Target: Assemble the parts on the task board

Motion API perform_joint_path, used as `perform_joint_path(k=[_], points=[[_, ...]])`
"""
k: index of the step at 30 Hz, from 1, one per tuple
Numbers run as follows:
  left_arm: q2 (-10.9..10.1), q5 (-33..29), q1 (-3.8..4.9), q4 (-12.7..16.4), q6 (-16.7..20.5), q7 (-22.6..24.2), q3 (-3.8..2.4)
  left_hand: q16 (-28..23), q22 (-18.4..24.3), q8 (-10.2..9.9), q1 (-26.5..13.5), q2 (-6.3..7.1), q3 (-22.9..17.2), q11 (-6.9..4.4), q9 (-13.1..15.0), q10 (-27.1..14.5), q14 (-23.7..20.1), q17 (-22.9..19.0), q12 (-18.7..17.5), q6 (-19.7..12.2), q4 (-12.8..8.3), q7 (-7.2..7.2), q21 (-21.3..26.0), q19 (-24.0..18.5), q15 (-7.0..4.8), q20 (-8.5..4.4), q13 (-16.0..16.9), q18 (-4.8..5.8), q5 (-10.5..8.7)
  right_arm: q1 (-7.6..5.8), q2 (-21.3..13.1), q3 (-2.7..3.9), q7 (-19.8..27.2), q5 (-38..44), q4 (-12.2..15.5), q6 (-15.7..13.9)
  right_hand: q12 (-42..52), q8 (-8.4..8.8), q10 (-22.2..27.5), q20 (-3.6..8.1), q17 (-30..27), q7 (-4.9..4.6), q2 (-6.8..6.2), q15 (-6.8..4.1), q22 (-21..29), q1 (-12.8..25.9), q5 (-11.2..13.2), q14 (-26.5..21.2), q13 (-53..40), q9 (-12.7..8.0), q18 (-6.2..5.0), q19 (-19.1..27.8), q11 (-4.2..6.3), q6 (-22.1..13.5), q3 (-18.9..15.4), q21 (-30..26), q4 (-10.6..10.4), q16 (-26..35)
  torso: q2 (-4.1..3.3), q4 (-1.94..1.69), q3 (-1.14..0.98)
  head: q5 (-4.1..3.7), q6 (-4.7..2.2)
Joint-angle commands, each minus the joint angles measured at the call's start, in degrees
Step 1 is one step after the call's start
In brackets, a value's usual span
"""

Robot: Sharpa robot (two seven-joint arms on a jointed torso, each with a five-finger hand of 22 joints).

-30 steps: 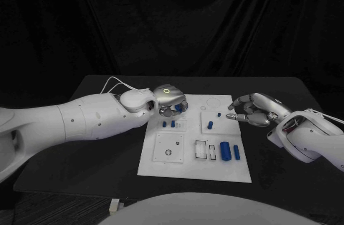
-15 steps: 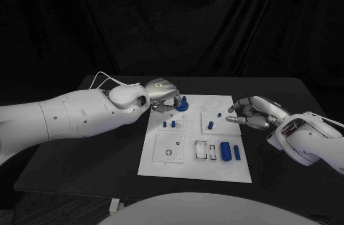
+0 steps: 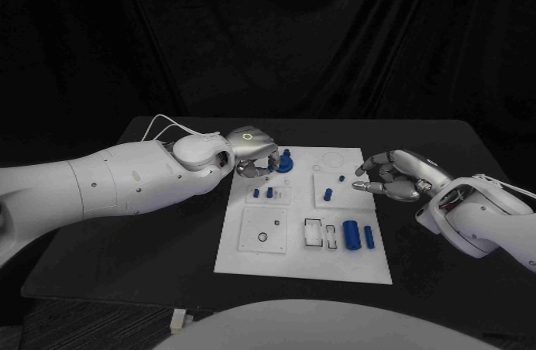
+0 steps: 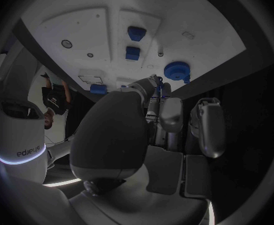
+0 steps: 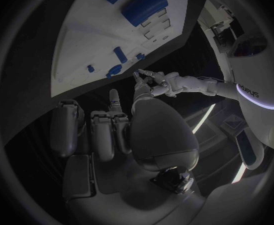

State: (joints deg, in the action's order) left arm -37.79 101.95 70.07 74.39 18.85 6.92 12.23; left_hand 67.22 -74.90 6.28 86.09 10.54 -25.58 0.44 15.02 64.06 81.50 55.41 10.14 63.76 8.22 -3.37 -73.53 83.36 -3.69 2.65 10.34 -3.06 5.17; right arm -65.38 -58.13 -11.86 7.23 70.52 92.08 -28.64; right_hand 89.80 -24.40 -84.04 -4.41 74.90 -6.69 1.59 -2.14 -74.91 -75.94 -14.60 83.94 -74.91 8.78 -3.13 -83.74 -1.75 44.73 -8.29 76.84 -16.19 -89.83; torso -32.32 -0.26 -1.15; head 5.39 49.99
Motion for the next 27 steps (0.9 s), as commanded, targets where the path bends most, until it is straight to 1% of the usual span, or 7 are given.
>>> perform_joint_path(k=[1, 4, 13, 16, 20, 27], points=[[0.3, 0.0, -0.41, -0.3, -2.0, -0.1, -0.04, -0.3, -10.4, -0.3, -0.4, 0.15, -0.3, 0.06, -0.1, -0.5, -0.4, -0.1, -0.4, -0.3, 0.0, 0.2, 0.3, -0.4, -0.06, 0.09, -0.1, -0.47, -0.24, 0.15, 0.0, 0.03, -0.2, 0.1, 0.0, -0.3, 0.2, 0.26, -6.0, 0.05, 14.7, -0.03, 0.01, 0.34, -10.9, -0.5, -0.3, 5.9, -15.1, -0.1, -0.04, -0.7, -0.38, 0.4, -0.3, -0.3, 0.0, 0.2, 0.01, 0.01, 0.0, -0.11, 0.01], [0.4, 0.0, -0.76, -0.7, -1.9, -0.1, -0.04, -0.3, -10.4, -0.4, -0.4, 0.17, -0.3, 0.06, -0.1, -0.5, -0.4, 0.0, -0.5, -0.4, 0.0, 0.22, 0.2, -0.4, -0.06, 0.09, -0.1, -0.46, -0.26, 0.15, 0.1, 0.03, -0.2, 0.1, 0.0, -0.3, 0.2, 0.26, -6.0, 0.05, 14.7, -0.03, 0.01, 0.34, -10.9, -0.5, -0.3, 5.9, -15.1, -0.1, -0.04, -0.7, -0.38, 0.4, -0.3, -0.3, 0.0, 0.2, 0.04, -0.02, -0.01, -0.07, 0.01], [0.7, 0.0, -1.24, -1.7, -1.3, -0.3, -0.04, -0.3, -10.4, -0.4, -0.4, 0.17, -0.3, 0.08, -0.1, -0.5, -0.4, 0.0, -0.5, -0.4, 0.0, 0.2, 0.2, -0.4, -0.06, 0.09, -0.1, -0.44, -0.28, 0.15, 0.2, 0.04, -0.2, 0.1, -0.1, -0.3, 0.2, 0.26, -6.0, 0.05, 14.7, -0.03, 0.01, 0.34, -10.9, -0.5, -0.3, 5.9, -15.1, -0.1, -0.04, -0.7, -0.38, 0.4, -0.3, -0.3, 0.0, 0.2, 0.07, 0.0, -0.01, 0.09, 0.01], [0.9, 0.0, -1.33, -2.0, -1.4, -0.3, -0.04, -0.2, -10.4, -0.4, -0.4, 0.17, -0.4, 0.09, -0.1, -0.5, -0.3, 0.0, -0.5, -0.4, 0.0, 0.2, 0.2, -0.4, -0.06, 0.09, -0.1, -0.45, -0.28, 0.15, 0.2, 0.04, -0.1, 0.1, -0.1, -0.3, 0.2, 0.26, -6.0, 0.05, 14.7, -0.03, 0.01, 0.34, -10.9, -0.5, -0.3, 5.9, -15.1, -0.1, -0.04, -0.7, -0.38, 0.4, -0.3, -0.3, 0.0, 0.2, 0.06, -0.01, 0.02, -0.02, 0.01], [1.3, 0.0, -1.52, -2.5, -1.4, -0.3, -0.04, -0.3, -10.4, -0.4, -0.4, 0.18, -0.4, 0.09, -0.1, -0.5, -0.4, 0.0, -0.6, -0.4, 0.0, 0.19, 0.3, -0.4, -0.06, 0.09, -0.1, -0.46, -0.28, 0.15, 0.1, 0.04, -0.1, 0.1, 0.0, -0.3, 0.2, 0.26, -6.0, 0.05, 14.7, -0.03, 0.01, 0.34, -10.9, -0.5, -0.3, 5.9, -15.1, -0.1, -0.04, -0.7, -0.38, 0.4, -0.3, -0.3, 0.0, 0.2, 0.05, -0.07, 0.0, -0.14, 0.01], [2.0, 0.0, -2.03, -3.6, -1.7, -0.2, -0.04, -0.3, -10.4, -0.4, -0.4, 0.18, -0.4, 0.09, -0.1, -0.5, -0.4, -0.1, -0.6, -0.4, 0.0, 0.19, 0.2, -0.4, -0.06, 0.09, -0.1, -0.45, -0.28, 0.15, 0.0, 0.04, -0.1, 0.1, 0.1, -0.3, 0.2, 0.26, -6.0, 0.05, 14.7, -0.03, 0.01, 0.34, -10.9, -0.5, -0.3, 5.9, -15.1, -0.1, -0.04, -0.7, -0.38, 0.4, -0.3, -0.3, 0.0, 0.2, 0.08, 0.0, -0.01, -0.17, 0.01]])
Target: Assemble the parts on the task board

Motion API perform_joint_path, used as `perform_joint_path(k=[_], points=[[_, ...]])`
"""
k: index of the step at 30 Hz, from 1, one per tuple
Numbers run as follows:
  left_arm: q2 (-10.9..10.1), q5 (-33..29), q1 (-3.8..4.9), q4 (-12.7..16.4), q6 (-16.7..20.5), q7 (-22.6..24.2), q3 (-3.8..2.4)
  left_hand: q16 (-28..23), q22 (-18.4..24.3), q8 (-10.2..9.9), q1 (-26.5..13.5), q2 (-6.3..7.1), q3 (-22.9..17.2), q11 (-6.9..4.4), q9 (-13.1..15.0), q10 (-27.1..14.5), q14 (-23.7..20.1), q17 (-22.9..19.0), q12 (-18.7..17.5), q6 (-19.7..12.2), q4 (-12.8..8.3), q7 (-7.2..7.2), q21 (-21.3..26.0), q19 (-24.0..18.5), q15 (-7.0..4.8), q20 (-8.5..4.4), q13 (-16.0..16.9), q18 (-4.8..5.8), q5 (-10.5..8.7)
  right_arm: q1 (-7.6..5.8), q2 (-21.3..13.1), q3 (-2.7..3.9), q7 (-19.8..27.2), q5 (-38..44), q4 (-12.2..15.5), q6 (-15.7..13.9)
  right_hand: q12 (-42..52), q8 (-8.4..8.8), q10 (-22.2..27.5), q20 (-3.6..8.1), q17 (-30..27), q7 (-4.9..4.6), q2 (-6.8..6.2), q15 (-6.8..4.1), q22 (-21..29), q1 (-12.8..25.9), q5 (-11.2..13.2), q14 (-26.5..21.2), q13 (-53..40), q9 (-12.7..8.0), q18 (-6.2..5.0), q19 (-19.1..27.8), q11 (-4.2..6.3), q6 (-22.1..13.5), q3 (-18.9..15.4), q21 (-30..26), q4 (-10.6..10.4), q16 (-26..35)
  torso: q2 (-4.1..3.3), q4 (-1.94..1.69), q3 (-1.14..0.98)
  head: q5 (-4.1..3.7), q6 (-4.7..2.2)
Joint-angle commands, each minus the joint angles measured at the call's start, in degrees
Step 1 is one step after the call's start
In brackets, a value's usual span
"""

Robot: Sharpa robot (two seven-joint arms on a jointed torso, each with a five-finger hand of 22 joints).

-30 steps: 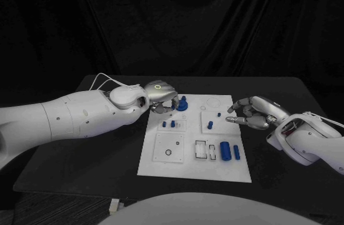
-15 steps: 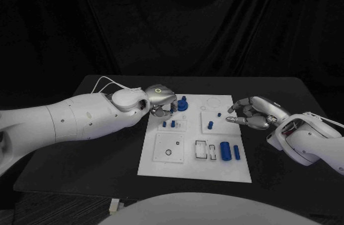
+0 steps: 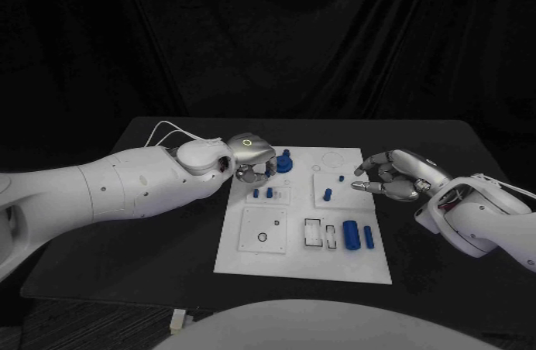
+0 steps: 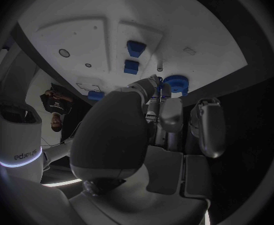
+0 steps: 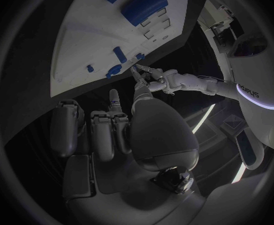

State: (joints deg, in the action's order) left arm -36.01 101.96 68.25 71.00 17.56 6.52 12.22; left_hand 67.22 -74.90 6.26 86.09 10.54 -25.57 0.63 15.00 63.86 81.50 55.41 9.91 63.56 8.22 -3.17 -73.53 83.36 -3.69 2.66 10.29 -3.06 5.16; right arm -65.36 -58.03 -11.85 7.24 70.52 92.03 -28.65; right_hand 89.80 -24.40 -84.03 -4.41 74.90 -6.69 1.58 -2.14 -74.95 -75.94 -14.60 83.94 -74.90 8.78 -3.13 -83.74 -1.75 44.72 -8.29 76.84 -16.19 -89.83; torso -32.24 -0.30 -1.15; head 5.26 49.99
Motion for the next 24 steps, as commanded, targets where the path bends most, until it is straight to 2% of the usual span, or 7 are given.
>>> perform_joint_path(k=[1, 11, 24], points=[[0.3, 0.0, -0.28, -0.4, -0.4, 0.2, -0.04, -0.3, -10.4, -0.4, -0.4, 0.18, -0.4, -0.1, -0.1, -0.3, -0.4, -0.1, -0.3, -0.2, 0.0, -0.01, 0.2, -0.4, -0.06, 0.09, -0.1, -0.45, -0.28, 0.13, -0.1, 0.03, -0.2, 0.1, 0.1, -0.3, 0.2, 0.26, -6.0, 0.05, 14.7, -0.03, 0.02, 0.34, -10.9, -0.5, -0.3, 5.9, -15.1, -0.1, -0.05, -0.7, -0.38, 0.4, -0.3, -0.3, 0.0, 0.2, 0.02, 0.03, -0.01, -0.03, 0.01], [0.8, 0.0, -0.78, -1.5, -0.6, 0.3, -0.04, -0.5, -10.4, -0.4, -0.4, 0.18, -0.4, -0.08, -0.1, -0.3, -0.5, -0.4, -0.4, -0.3, 0.0, -0.01, 0.3, -0.4, -0.05, 0.09, -0.1, -0.46, -0.29, 0.13, -0.1, 0.03, -0.2, 0.1, 0.2, -0.3, 0.2, 0.26, -6.0, 0.05, 14.7, -0.03, 0.02, 0.34, -10.9, -0.5, -0.3, 5.9, -15.1, -0.1, -0.05, -0.7, -0.38, 0.4, -0.3, -0.3, 0.0, 0.2, -0.02, 0.03, 0.01, -0.13, 0.01], [1.4, 0.0, -1.03, -2.4, -0.9, 0.3, -0.04, -0.8, -10.4, -0.5, -0.4, 0.18, -0.5, -0.07, -0.1, -0.2, -0.6, -0.8, -0.4, -0.3, -0.1, -0.03, 0.5, -0.5, -0.06, 0.09, -0.1, -0.5, -0.28, 0.13, -0.2, 0.03, -0.2, 0.1, 0.2, -0.3, 0.2, 0.26, -6.0, 0.05, 14.7, -0.03, 0.02, 0.34, -10.9, -0.5, -0.3, 5.9, -15.1, -0.1, -0.05, -0.7, -0.38, 0.4, -0.3, -0.3, 0.0, 0.2, 0.0, 0.01, 0.01, -0.22, 0.01]])
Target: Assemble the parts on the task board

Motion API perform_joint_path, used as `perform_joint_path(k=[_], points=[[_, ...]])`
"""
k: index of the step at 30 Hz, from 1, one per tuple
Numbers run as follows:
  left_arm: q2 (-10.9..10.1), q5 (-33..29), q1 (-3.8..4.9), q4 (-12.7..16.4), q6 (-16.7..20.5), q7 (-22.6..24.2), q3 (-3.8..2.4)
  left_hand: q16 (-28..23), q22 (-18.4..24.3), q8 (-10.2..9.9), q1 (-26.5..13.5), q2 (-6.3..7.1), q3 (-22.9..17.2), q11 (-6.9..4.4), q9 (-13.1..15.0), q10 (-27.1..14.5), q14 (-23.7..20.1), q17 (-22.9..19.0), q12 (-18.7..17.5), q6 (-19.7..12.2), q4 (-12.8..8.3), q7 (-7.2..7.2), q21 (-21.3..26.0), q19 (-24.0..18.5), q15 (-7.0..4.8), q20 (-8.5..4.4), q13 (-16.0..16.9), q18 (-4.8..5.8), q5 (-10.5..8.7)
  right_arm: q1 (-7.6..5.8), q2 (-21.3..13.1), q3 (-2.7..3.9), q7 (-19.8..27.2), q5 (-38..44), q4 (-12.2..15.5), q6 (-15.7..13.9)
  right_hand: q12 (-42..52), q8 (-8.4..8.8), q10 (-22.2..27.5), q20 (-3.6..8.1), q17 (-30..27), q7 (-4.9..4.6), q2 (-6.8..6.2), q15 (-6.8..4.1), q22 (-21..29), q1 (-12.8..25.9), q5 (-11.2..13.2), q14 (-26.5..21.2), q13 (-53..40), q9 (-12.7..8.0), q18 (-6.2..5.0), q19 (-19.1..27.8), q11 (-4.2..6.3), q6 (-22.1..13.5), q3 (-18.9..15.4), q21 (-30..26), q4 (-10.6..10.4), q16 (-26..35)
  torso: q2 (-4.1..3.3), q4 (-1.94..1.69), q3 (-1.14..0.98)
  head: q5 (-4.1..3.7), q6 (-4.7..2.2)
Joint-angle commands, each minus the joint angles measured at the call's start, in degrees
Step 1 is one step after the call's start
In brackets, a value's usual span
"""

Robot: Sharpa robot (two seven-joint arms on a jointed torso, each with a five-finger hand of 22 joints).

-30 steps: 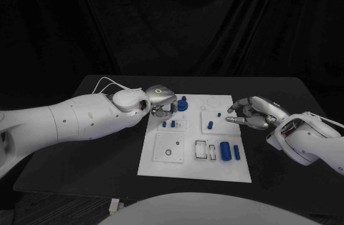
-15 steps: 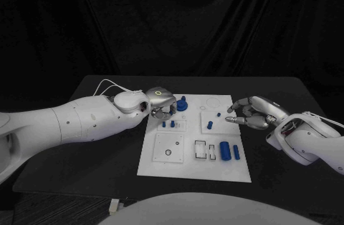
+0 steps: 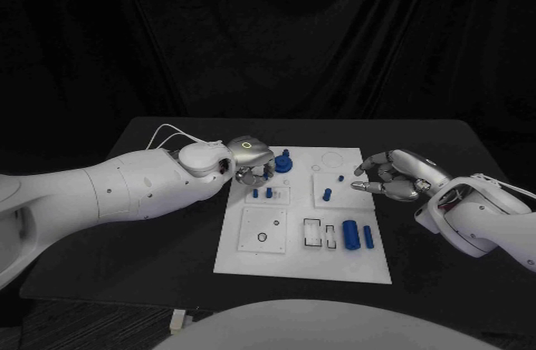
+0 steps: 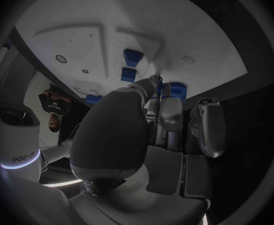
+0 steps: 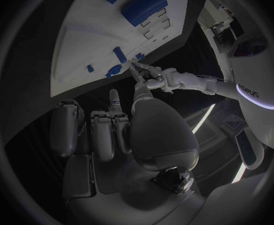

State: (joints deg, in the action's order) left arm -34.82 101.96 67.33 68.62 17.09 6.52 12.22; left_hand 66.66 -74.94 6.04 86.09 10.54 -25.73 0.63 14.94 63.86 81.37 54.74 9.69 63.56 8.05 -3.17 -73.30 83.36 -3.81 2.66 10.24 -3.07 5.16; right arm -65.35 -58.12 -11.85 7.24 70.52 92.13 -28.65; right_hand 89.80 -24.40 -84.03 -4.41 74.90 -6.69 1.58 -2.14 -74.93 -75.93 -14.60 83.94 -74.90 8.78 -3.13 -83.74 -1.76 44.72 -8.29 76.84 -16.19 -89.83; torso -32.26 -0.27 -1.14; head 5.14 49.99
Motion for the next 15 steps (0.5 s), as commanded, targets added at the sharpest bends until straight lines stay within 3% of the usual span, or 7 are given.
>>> perform_joint_path(k=[1, 15], points=[[0.3, 0.0, -0.14, -0.1, -0.5, 0.3, -0.04, -0.2, -10.3, -0.2, -0.4, 0.18, -0.3, -0.07, -0.1, -0.2, -0.5, -0.1, -0.2, -0.3, 0.1, -0.03, 0.2, -0.5, 0.07, 0.09, -0.1, -0.49, -0.29, 0.12, -0.1, 0.03, -0.2, 0.1, 0.2, -0.3, 0.2, 0.29, -6.0, 0.04, 14.7, -0.05, 0.01, 0.35, -10.9, -0.7, -0.3, 5.9, -15.1, -0.1, -0.04, -0.7, -0.4, 0.4, -0.3, -0.3, 0.1, 0.1, 0.02, -0.03, 0.0, -0.11, 0.01], [0.6, 0.0, -0.47, -0.5, -1.7, 0.3, -0.04, -0.3, -10.3, -0.3, -0.4, 0.17, -0.4, -0.07, -0.1, 0.0, -0.5, -0.2, -0.2, -0.4, 0.1, -0.04, 0.4, -0.6, 0.07, 0.09, -0.1, -0.53, -0.33, 0.12, -0.1, 0.03, -0.2, 0.1, 0.2, -0.2, 0.2, 0.29, -6.0, 0.04, 14.7, -0.05, 0.01, 0.35, -10.9, -0.7, -0.3, 5.9, -15.1, -0.1, -0.04, -0.7, -0.4, 0.4, -0.3, -0.3, 0.1, 0.1, -0.01, 0.0, 0.0, -0.08, 0.01]])
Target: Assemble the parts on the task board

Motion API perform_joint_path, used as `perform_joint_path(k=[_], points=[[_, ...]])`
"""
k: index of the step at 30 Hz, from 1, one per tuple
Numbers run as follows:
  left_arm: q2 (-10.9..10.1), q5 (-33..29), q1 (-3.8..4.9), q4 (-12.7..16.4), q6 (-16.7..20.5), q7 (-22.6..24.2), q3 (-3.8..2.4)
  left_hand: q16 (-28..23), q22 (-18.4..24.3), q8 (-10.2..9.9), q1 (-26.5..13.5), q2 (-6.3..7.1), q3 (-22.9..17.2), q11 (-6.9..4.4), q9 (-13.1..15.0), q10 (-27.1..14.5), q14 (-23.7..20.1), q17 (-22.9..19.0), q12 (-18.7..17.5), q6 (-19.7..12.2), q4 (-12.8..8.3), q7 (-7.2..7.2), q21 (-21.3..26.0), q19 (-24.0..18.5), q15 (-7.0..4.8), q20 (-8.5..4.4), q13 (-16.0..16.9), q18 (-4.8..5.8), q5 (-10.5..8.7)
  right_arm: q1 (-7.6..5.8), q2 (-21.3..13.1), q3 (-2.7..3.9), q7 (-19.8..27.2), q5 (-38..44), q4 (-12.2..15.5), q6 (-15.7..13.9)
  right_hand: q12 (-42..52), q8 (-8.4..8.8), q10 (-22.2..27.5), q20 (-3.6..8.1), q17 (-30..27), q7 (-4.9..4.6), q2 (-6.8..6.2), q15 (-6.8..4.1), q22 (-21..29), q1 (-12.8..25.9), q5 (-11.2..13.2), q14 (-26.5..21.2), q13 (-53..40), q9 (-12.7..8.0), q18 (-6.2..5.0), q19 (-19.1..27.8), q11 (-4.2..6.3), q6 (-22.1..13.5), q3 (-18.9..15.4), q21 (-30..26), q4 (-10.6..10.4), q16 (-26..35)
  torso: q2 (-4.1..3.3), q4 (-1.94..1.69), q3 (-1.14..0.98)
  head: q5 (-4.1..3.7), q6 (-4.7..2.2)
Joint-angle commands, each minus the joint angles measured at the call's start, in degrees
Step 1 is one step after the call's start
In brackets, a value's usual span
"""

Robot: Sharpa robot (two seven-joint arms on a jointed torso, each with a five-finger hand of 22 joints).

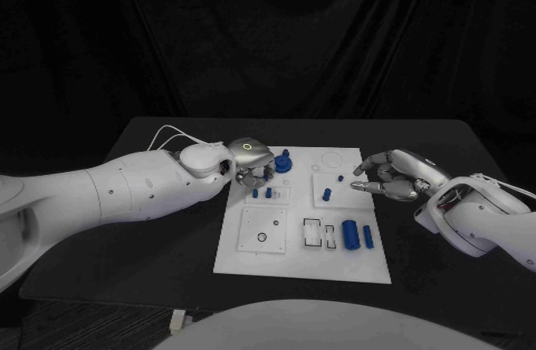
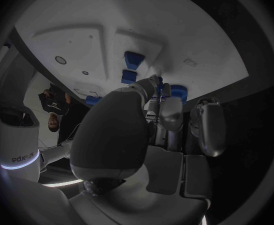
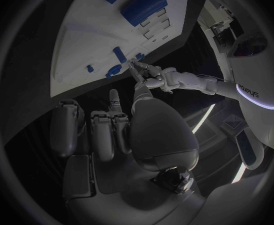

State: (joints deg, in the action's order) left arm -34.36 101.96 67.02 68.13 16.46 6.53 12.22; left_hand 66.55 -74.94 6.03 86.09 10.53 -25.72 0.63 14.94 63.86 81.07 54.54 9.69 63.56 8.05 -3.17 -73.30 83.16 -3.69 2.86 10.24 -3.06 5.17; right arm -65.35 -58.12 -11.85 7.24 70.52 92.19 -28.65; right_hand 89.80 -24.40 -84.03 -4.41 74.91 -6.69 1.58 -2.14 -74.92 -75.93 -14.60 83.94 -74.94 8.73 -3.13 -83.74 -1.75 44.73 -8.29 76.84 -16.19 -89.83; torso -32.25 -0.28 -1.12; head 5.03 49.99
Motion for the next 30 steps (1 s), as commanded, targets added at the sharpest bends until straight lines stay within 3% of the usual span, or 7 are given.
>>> perform_joint_path(k=[1, 15, 19, 25, 30], points=[[0.1, 0.0, -0.18, 0.0, -1.1, 0.3, -0.04, -0.2, -10.3, -0.3, -0.4, 0.18, -0.4, -0.07, -0.1, 0.0, -0.3, -0.1, -0.2, -0.4, 0.1, -0.03, 0.5, -0.4, -0.06, -0.12, -0.1, -0.54, -0.34, 0.12, -0.1, 0.03, -0.2, 0.1, 0.2, -0.3, 0.2, 0.29, -6.0, 0.04, 14.7, -0.05, 0.01, 0.35, -10.9, -0.7, -0.3, 5.9, -15.1, -0.1, -0.04, -0.7, -0.4, 0.4, -0.3, -0.3, 0.1, 0.1, -0.04, 0.01, -0.04, 0.02, 0.01], [0.3, 0.0, -0.54, -0.4, -2.5, -0.1, -0.03, -1.2, -10.1, -1.3, -0.7, 0.66, -0.5, -0.27, -0.5, -1.0, -1.0, -1.3, -1.4, -1.7, 0.0, 0.48, 1.4, -0.8, -0.12, -0.12, -0.5, -0.7, -0.26, 0.13, 0.0, 0.03, -0.2, 0.1, 0.1, -0.2, 0.2, 0.29, -6.0, 0.04, 14.7, -0.05, 0.01, 0.35, -10.9, -0.7, -0.3, 5.9, -15.1, -0.1, -0.04, -0.7, -0.4, 0.4, -0.3, -0.3, 0.1, 0.1, 0.0, 0.0, -0.03, 0.04, 0.01], [0.3, 0.0, -0.58, -0.5, -2.9, -0.3, -0.03, -1.9, -9.9, -2.5, -1.2, 1.17, -0.6, -0.18, -1.2, -2.7, -1.4, -2.3, -2.5, -4.8, 0.0, 1.42, 2.0, -1.0, -0.12, -0.17, -0.9, -0.78, -0.26, 0.13, 0.0, 0.03, -0.2, 0.1, 0.1, -0.2, 0.2, 0.29, -6.0, 0.04, 14.7, -0.05, 0.01, 0.35, -10.9, -0.7, -0.3, 5.9, -15.1, -0.1, -0.04, -0.7, -0.4, 0.4, -0.3, -0.3, 0.1, 0.1, -0.02, 0.0, -0.04, 0.07, 0.01], [0.2, 0.0, -0.62, -0.5, -2.6, -0.5, -0.03, -2.5, -9.8, -2.5, -1.9, 1.96, 0.0, 0.73, -2.8, -6.5, -1.7, -3.2, -4.3, -10.2, 0.2, 3.63, 2.9, -1.3, 0.47, 0.24, -1.4, -0.88, -0.8, 0.13, 0.0, 0.03, -0.2, 0.1, 0.1, -0.2, 0.2, 0.29, -6.0, 0.04, 14.7, -0.05, 0.01, 0.35, -10.9, -0.7, -0.3, 5.9, -15.1, -0.1, -0.04, -0.7, -0.4, 0.4, -0.3, -0.3, 0.1, 0.1, 0.0, -0.01, -0.04, 0.08, 0.01], [-0.6, 0.0, -0.63, 0.0, 0.3, -0.5, -0.03, -2.2, -9.7, -2.4, -2.3, 1.82, 2.1, 1.09, -4.2, -10.0, -1.4, -2.9, -5.2, -13.5, 0.2, 4.68, 3.3, -1.3, 0.7, 0.49, -1.9, -0.93, -1.82, 0.12, -0.3, 0.03, -0.2, 0.1, 0.2, -0.3, 0.2, 0.29, -6.0, 0.03, 14.7, -0.05, 0.0, 0.37, -10.9, -0.9, -0.3, 5.9, -15.1, -0.1, -0.06, -0.7, -0.41, 0.5, -0.4, -0.4, 0.1, 0.2, -0.02, -0.01, -0.03, 0.18, 0.01]])
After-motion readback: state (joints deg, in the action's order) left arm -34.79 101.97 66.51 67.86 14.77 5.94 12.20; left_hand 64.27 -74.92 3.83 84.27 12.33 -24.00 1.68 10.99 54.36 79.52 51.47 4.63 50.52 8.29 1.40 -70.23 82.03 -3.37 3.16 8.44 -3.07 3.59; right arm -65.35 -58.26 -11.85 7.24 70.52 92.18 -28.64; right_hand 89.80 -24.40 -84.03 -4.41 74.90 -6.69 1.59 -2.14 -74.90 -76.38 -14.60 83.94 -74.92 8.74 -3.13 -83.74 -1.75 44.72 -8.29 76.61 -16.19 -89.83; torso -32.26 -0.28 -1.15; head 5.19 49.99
